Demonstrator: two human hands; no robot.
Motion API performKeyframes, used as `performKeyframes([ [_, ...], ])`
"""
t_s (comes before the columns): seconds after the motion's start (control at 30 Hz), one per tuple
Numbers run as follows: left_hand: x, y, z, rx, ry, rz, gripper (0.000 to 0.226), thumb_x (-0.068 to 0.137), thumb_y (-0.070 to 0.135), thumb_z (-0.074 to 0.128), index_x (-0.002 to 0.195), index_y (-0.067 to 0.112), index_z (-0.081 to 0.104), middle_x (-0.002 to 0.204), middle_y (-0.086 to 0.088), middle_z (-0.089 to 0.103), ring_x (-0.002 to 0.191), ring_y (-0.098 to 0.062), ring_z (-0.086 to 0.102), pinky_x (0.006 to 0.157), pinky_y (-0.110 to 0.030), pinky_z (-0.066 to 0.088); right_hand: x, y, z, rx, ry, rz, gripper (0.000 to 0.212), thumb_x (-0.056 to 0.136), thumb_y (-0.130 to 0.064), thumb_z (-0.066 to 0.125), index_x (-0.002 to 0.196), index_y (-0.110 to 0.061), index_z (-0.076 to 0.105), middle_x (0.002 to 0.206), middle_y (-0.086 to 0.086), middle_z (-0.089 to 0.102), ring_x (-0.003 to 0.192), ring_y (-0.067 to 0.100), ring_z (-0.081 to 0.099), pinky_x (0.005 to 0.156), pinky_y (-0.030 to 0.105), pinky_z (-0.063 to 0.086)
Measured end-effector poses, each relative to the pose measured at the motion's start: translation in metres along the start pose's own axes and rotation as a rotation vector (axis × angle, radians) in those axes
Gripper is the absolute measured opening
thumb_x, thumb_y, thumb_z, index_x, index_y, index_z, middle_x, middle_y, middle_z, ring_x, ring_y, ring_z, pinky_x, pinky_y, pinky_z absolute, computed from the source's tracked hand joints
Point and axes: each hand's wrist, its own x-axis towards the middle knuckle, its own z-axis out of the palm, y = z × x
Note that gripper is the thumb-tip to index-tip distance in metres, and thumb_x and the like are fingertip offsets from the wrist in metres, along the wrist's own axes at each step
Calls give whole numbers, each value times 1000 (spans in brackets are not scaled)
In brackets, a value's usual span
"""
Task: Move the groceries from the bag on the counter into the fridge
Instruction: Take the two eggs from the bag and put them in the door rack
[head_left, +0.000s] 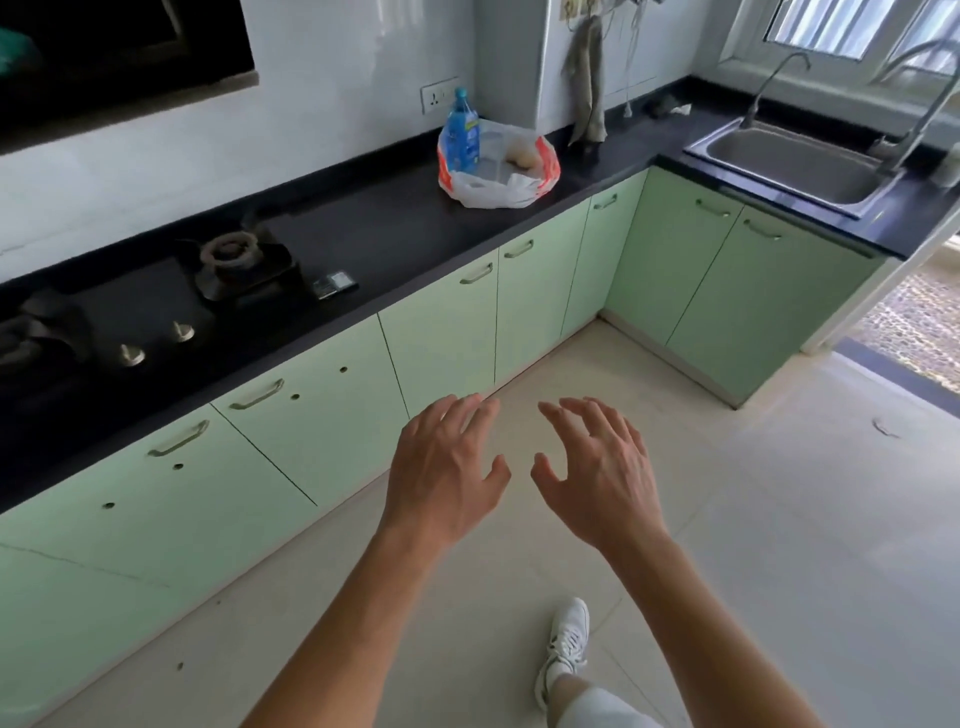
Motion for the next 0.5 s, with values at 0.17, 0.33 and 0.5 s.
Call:
performKeyframes([
  [0.17, 69, 35, 17, 39, -19, 39, 57, 88, 44, 52, 141, 22, 47, 142, 1, 54, 132, -21, 46, 105, -40, 42, 53, 53, -5, 35, 22, 35, 54, 86, -44, 60, 136, -25, 55, 135, 2, 60, 130, 26, 50, 108, 45, 41],
  [0.33, 147, 74, 30, 62, -34, 57, 58, 90, 43, 52, 145, 24, 43, 146, 1, 50, 136, -20, 42, 108, -39, 38, 117, 110, -19, 27, 34, 42, 55, 85, -44, 61, 137, -24, 55, 134, 3, 61, 132, 28, 48, 109, 46, 40],
  [0.5, 206, 102, 44, 83, -48, 58, 59, 90, 44, 53, 145, 25, 42, 147, 2, 49, 136, -20, 41, 107, -39, 38, 166, 154, -25, 43, 32, 38, 55, 85, -45, 61, 135, -24, 55, 135, 3, 60, 134, 27, 47, 110, 45, 39],
])
